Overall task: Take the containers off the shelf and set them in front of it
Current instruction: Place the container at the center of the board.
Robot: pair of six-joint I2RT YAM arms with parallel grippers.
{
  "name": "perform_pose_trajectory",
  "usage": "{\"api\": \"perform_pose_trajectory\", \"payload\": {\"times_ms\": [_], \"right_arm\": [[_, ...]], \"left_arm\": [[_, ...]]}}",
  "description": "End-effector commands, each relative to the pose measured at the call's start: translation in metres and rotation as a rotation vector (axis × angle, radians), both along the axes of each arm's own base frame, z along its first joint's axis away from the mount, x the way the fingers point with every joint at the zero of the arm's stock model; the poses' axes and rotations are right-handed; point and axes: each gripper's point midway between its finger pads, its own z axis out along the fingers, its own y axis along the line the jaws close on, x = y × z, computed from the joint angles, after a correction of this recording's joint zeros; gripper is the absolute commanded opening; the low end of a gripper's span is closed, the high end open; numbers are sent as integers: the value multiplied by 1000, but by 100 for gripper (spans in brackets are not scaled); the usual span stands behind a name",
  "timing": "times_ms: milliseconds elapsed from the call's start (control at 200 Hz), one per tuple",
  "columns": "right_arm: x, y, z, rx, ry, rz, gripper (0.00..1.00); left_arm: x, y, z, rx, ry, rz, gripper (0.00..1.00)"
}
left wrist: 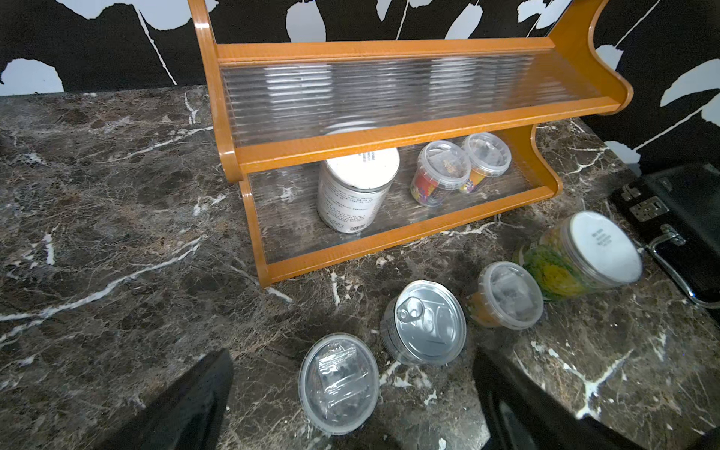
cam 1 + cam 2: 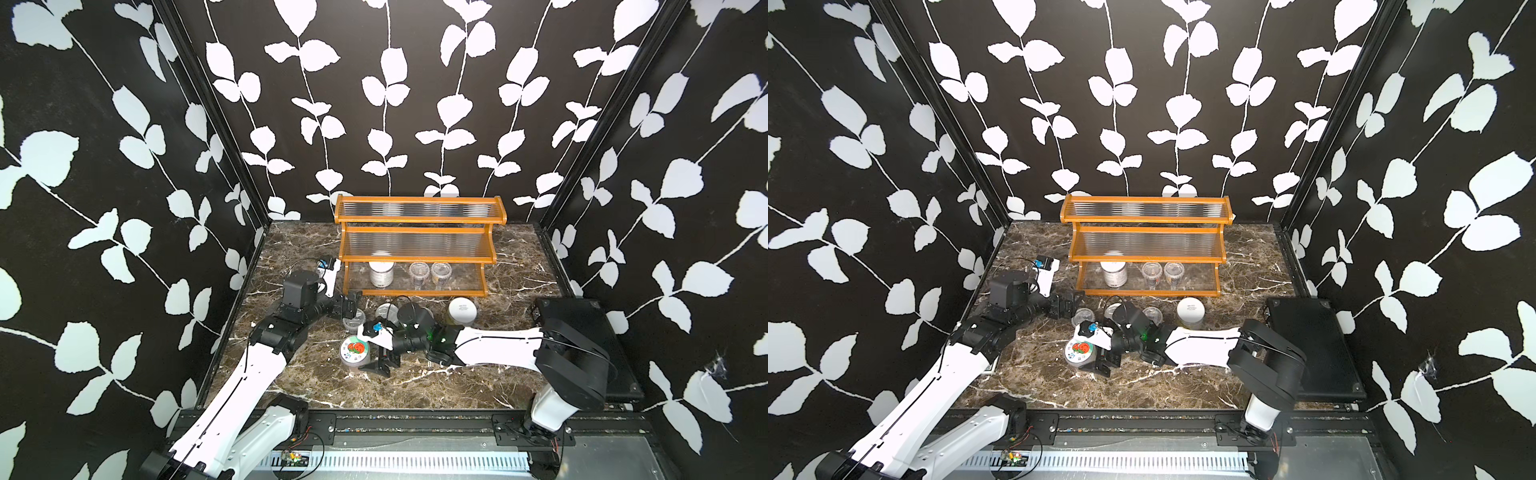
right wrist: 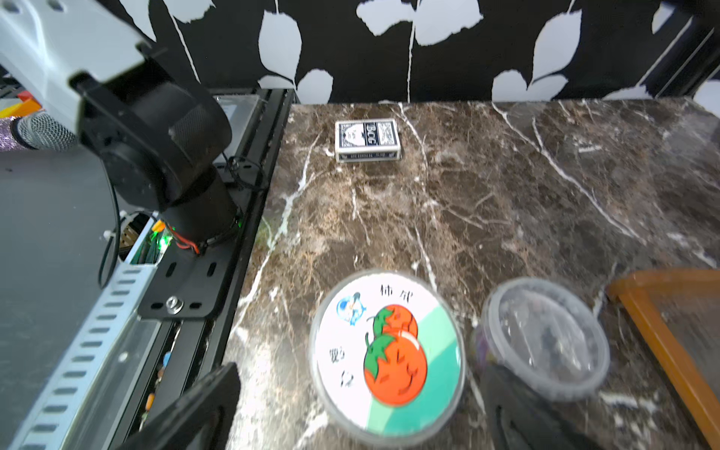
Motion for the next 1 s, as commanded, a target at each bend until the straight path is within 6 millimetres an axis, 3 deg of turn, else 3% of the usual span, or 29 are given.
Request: {"api": "perform_pose_trajectory", "payload": {"times_ms": [0,400,775,995], "right_arm": [[-2,-15,-16,-55,7,-11,98],[4,0,-35,-111,35,7,89],[17,20,-30,-93,29,-8,82],[16,21,-31,-94,45,-4,78]], "left_arm": [[2,0,11,-4,-22,-9,98],[5,-2,7,-3,-6,-13,98],[5,-2,2,-4,1,-11,98],[6,-3,1,-4,2,-12,98]]}}
